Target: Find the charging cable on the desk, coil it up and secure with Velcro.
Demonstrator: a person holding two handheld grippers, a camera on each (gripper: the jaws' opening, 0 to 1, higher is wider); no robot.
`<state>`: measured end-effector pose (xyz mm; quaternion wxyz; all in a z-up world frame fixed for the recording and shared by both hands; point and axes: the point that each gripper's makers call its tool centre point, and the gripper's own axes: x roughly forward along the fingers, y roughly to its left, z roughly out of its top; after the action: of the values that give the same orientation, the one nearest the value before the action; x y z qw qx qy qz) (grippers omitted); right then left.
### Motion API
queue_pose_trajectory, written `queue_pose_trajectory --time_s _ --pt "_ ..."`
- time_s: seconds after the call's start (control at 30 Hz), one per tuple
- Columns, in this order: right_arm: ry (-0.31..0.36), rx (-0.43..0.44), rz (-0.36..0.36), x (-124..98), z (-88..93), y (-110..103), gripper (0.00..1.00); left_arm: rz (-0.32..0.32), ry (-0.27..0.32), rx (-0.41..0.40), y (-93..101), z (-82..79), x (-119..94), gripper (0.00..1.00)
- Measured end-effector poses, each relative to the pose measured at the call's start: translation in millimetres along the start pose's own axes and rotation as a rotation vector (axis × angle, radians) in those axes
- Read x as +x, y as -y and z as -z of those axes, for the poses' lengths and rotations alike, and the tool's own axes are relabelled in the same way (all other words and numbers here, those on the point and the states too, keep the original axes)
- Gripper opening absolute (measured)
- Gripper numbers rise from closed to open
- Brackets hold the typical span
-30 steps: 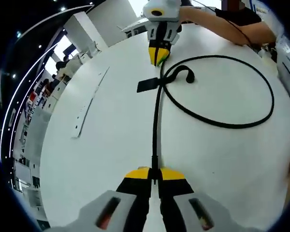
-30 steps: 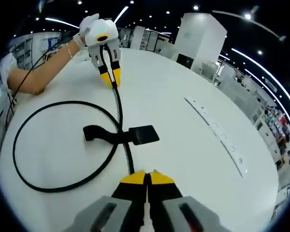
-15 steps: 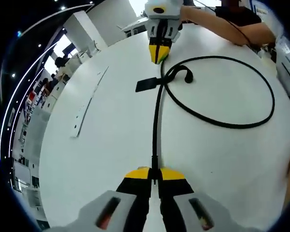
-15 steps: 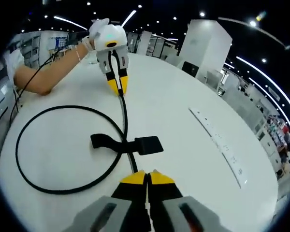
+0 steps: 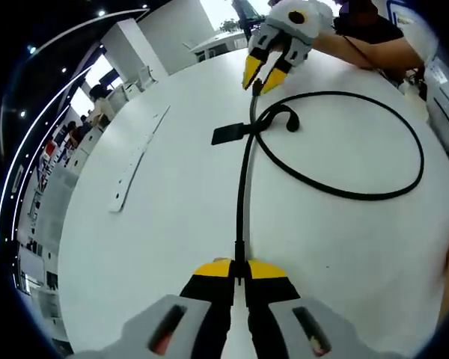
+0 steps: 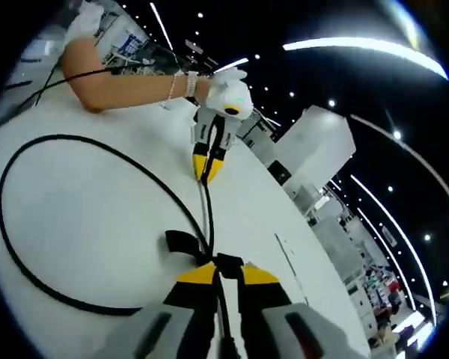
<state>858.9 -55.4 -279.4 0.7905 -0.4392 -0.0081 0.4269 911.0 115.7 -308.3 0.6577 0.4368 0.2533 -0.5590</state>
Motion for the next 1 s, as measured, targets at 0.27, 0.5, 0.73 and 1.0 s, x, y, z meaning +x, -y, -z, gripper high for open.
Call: queue_pose_trajectory --time_s 0.27,0.5,0.73,1.0 --pt "-0.036 -0.128 0.037 10.9 -5.0 -20.0 0.13 0.004 0.001 -0.010 0.2 0.1 -0.5 0.07" --pt "0.008 -0.116 0.073 17.1 -11.5 -18.4 0.13 0.004 0.004 -0.009 0.0 0.3 -0.6 0.07" --pt "0.027 -0.120 0.077 19.7 -15.8 -19.7 0.13 0.005 0.000 -0.008 0.6 -0.4 -0.2 0.07" --pt "0.050 -0.124 0.105 15.4 -24.3 -12.0 0.12 0.004 0.002 -0.008 0.8 -1.2 -0.1 0.07"
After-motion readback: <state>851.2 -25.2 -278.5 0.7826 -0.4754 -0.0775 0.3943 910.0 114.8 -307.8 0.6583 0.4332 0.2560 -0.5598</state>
